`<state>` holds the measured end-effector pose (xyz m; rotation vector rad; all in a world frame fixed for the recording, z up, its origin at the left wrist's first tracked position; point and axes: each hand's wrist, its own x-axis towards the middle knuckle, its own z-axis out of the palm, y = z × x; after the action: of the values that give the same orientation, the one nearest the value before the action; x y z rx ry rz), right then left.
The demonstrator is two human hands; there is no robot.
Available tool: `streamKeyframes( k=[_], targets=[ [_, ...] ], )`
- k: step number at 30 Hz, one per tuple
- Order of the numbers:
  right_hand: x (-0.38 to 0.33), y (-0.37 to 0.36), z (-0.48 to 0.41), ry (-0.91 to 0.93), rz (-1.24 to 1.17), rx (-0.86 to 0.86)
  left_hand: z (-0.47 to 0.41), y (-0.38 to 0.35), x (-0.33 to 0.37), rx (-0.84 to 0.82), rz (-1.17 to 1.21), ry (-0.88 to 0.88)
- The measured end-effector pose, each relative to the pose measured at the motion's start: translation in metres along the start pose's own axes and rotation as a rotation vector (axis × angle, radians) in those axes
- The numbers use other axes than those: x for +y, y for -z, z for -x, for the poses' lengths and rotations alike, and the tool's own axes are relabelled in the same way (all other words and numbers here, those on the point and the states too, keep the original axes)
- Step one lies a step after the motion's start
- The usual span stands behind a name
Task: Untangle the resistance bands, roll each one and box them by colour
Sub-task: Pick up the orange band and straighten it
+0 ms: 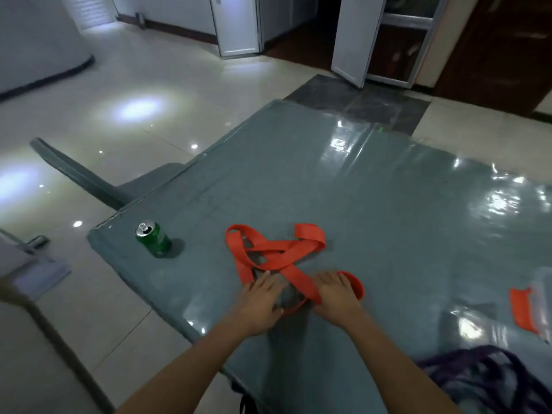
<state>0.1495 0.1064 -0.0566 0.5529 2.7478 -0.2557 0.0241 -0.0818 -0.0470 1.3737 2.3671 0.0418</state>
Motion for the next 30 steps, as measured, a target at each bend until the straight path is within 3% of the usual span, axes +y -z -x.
streamKeyframes(
  k=[8,13,21,26,30],
  targets=[
    [-0.01,-0.002,-0.017,-0.051,0.048,-0.026,-0.01,-0.012,-0.032,-0.165,-0.178,-0.183],
    [-0.007,0.013,-0.025,0.04,-0.019,0.017,-0.022,0.005,-0.037,-0.04,-0.139,-0.153],
    [0.013,0.064,-0.048,0.144,-0.091,0.292,-0.045,0.059,-0.048,0.437,0.061,0.007],
    [0.012,0.08,-0.082,0.138,-0.117,0.326,-0.073,0.072,-0.058,0.505,0.074,0.051],
    [0.014,0.08,-0.114,0.135,-0.056,0.253,-0.11,0.071,-0.07,0.317,0.024,0.156]
  ],
)
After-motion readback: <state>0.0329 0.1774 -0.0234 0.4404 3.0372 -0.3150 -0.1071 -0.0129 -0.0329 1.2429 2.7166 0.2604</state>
